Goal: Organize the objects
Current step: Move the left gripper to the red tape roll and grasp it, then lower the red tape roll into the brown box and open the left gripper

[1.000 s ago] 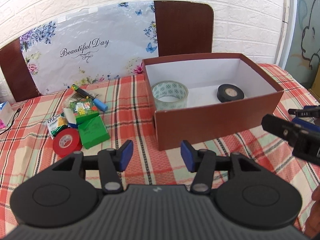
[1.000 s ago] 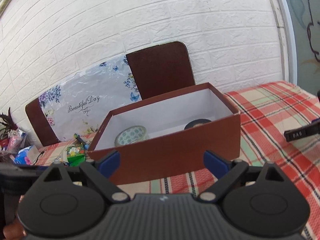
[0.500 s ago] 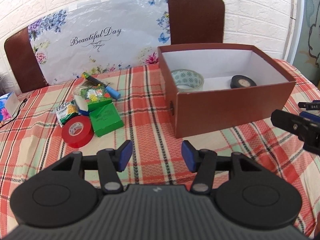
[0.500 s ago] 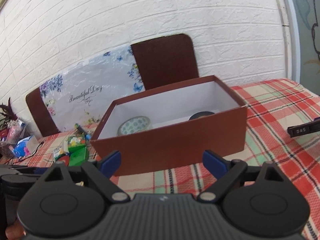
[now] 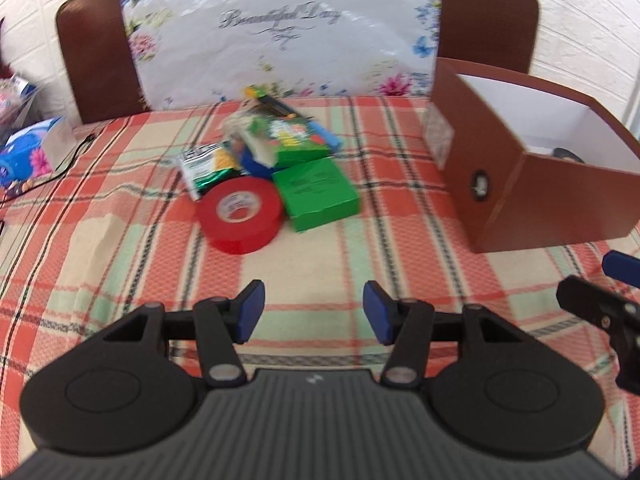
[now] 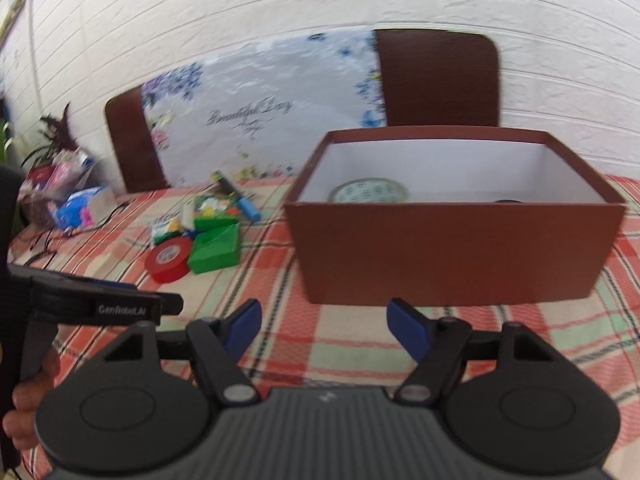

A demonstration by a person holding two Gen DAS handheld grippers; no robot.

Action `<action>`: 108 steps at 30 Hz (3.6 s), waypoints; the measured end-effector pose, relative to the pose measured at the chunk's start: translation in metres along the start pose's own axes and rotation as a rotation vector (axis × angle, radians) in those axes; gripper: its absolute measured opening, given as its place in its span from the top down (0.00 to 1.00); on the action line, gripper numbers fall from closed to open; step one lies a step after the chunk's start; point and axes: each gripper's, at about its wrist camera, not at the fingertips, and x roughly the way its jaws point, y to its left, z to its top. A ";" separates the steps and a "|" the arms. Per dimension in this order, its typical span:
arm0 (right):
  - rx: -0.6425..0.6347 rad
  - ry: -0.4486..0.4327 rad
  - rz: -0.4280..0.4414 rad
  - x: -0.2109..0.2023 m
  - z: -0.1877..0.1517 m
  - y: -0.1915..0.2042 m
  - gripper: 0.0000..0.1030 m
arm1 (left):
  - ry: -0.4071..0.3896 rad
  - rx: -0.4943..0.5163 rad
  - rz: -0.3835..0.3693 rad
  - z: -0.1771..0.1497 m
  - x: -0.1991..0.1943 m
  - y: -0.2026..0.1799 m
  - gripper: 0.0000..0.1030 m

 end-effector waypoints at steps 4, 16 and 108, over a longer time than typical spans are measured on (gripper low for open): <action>-0.100 0.038 0.063 0.022 0.000 0.030 0.35 | -0.022 -0.070 0.059 -0.004 0.013 0.049 0.45; -0.369 0.083 0.230 0.124 0.032 0.133 0.38 | -0.193 -0.196 0.174 -0.039 0.030 0.137 0.33; 0.059 -0.132 -0.088 -0.046 0.002 -0.090 0.29 | -0.078 0.174 -0.201 0.046 -0.042 -0.128 0.72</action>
